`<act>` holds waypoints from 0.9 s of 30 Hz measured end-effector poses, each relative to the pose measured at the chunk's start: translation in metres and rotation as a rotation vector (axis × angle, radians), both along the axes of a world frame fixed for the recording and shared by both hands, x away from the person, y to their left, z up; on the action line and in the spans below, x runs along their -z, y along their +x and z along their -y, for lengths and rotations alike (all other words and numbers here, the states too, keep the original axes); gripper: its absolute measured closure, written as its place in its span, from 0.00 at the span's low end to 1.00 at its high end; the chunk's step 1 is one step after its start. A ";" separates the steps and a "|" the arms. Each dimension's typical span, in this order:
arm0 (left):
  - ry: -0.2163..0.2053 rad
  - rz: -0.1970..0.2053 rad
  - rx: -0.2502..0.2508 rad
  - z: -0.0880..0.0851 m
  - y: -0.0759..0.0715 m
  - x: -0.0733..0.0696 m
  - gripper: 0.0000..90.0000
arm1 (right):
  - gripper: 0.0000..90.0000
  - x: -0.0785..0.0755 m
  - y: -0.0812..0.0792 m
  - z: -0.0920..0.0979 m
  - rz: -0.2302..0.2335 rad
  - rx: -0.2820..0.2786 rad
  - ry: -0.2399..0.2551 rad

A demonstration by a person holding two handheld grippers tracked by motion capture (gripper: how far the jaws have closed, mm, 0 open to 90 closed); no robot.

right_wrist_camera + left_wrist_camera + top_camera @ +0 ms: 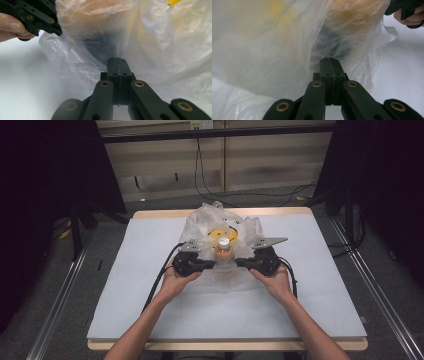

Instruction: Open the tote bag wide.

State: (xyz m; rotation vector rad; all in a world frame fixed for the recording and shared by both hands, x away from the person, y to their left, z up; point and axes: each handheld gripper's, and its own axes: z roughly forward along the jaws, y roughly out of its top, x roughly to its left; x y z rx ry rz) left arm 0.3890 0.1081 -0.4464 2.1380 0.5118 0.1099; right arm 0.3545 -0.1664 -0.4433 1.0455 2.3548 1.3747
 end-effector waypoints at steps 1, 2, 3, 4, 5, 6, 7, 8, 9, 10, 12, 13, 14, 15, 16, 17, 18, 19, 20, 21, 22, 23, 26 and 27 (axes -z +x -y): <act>0.014 -0.006 0.004 -0.001 0.001 0.004 1.00 | 1.00 0.006 0.001 0.001 -0.014 -0.004 -0.007; 0.014 -0.006 0.004 -0.001 0.001 0.004 1.00 | 1.00 0.009 0.001 0.001 -0.023 -0.012 -0.009; 0.014 -0.010 0.006 -0.002 0.001 0.006 1.00 | 1.00 0.012 0.001 0.000 -0.035 -0.014 -0.016; 0.015 -0.011 0.005 -0.002 0.001 0.008 1.00 | 1.00 0.015 0.002 0.000 -0.035 -0.021 -0.023; 0.013 -0.025 0.001 -0.003 0.001 0.011 1.00 | 1.00 0.019 0.002 0.000 -0.041 -0.028 -0.029; 0.038 -0.031 0.004 -0.004 0.002 0.015 1.00 | 1.00 0.022 0.002 0.000 -0.056 -0.030 -0.036; 0.038 -0.031 0.004 -0.004 0.002 0.015 1.00 | 1.00 0.024 0.002 0.000 -0.065 -0.033 -0.039; 0.046 -0.036 0.001 -0.003 0.002 0.017 1.00 | 1.00 0.024 0.002 0.000 -0.065 -0.033 -0.039; 0.064 -0.047 0.009 -0.003 0.002 0.021 1.00 | 1.00 0.029 0.003 0.000 -0.077 -0.037 -0.044; 0.069 -0.049 0.013 -0.002 0.002 0.024 1.00 | 1.00 0.030 0.003 0.000 -0.081 -0.037 -0.050; 0.076 -0.065 0.010 -0.002 0.001 0.028 1.00 | 1.00 0.032 0.003 -0.001 -0.093 -0.043 -0.063; 0.076 -0.065 0.010 -0.002 0.001 0.028 1.00 | 1.00 0.034 0.003 -0.001 -0.094 -0.042 -0.072; 0.096 -0.060 0.013 -0.003 0.001 0.029 1.00 | 1.00 0.035 0.003 -0.001 -0.100 -0.043 -0.081; 0.098 -0.069 0.004 -0.006 0.002 0.032 1.00 | 1.00 0.037 0.003 0.000 -0.105 -0.043 -0.093; 0.119 -0.071 0.005 -0.007 0.002 0.033 1.00 | 1.00 0.039 0.003 0.000 -0.115 -0.044 -0.092; 0.123 -0.072 0.007 -0.006 0.001 0.035 1.00 | 1.00 0.041 0.003 0.001 -0.128 -0.043 -0.093; 0.123 -0.072 0.007 -0.006 0.001 0.035 1.00 | 1.00 0.043 0.003 0.002 -0.135 -0.043 -0.102; 0.114 -0.082 0.003 -0.008 0.000 0.037 1.00 | 1.00 0.045 0.003 0.002 -0.144 -0.045 -0.105; 0.114 -0.082 0.003 -0.008 0.000 0.037 1.00 | 1.00 0.045 0.003 0.002 -0.144 -0.045 -0.105; 0.119 -0.088 -0.008 -0.010 0.001 0.037 1.00 | 1.00 0.045 0.003 0.003 -0.147 -0.041 -0.094; 0.119 -0.088 -0.008 -0.010 0.001 0.037 1.00 | 1.00 0.045 0.002 0.003 -0.149 -0.035 -0.099; 0.104 -0.085 -0.011 -0.013 0.001 0.038 1.00 | 1.00 0.045 0.001 0.004 -0.147 -0.033 -0.100; 0.126 -0.076 -0.009 -0.018 -0.002 0.037 1.00 | 1.00 0.046 0.000 0.007 -0.134 -0.033 -0.104; 0.126 -0.076 -0.009 -0.018 -0.002 0.037 1.00 | 1.00 0.046 0.000 0.007 -0.134 -0.033 -0.104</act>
